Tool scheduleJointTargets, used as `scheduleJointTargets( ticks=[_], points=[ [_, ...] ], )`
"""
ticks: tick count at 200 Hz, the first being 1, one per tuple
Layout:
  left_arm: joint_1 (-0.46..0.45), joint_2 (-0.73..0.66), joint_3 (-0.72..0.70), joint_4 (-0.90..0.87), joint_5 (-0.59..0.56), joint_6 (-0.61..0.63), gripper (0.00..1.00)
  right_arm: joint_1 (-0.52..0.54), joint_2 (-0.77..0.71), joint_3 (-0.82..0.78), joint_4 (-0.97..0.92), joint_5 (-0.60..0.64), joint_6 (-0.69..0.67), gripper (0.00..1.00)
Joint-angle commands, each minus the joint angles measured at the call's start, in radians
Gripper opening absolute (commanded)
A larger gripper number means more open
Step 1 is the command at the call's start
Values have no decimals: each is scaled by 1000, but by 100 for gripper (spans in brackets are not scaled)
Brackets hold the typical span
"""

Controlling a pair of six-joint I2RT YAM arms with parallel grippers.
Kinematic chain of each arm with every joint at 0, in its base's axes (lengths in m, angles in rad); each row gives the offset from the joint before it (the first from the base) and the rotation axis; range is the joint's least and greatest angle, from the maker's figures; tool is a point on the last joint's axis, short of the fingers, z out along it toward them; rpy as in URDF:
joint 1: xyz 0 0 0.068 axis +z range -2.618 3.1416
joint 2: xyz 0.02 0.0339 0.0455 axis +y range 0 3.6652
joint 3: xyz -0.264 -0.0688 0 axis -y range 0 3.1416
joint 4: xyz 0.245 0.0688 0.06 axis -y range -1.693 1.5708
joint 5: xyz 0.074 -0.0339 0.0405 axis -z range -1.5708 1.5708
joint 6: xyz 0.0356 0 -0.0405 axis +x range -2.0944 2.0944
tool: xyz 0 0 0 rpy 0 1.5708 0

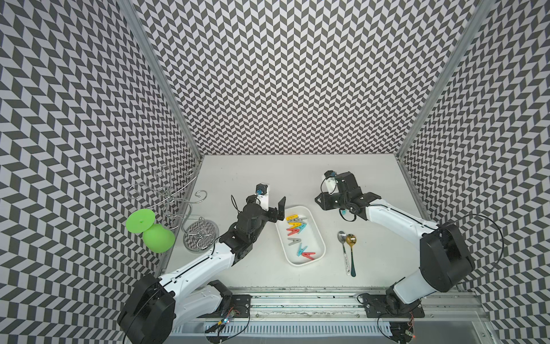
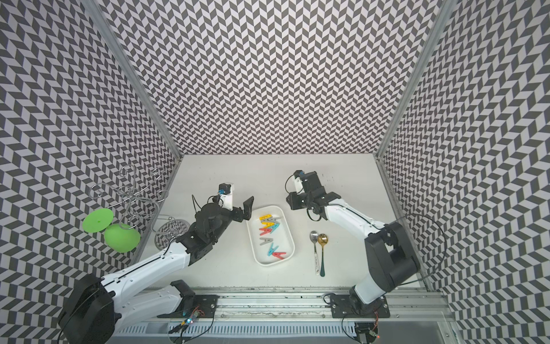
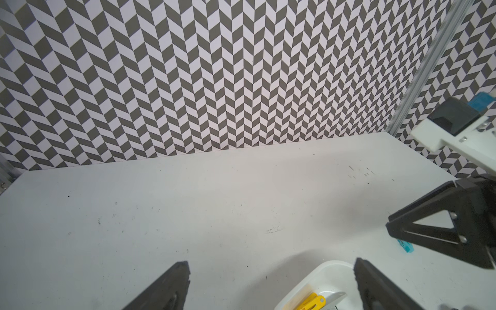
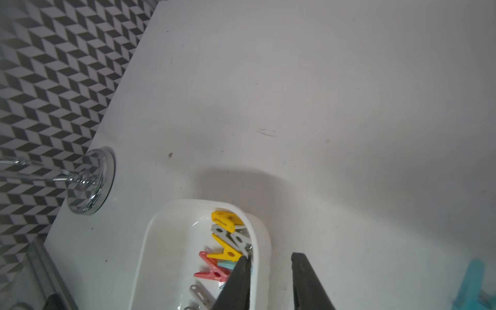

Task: Take the clothespins out of the storage box
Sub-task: Place the clothespin at the center of the board, then pick up the clothespin from the storage box.

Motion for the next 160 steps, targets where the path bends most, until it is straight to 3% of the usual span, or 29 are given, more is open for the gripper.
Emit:
scheduleJointTargets(
  ticks=[1, 66, 160],
  points=[
    [-2, 5, 4, 16, 12, -4, 100, 58, 13, 40, 25, -38, -59, 30],
    [-3, 8, 3, 17, 12, -4, 100, 166, 156, 79, 50, 18, 7, 32],
    [-3, 9, -1, 16, 12, -2, 99, 207, 267, 38, 180, 160, 229, 40]
  ],
)
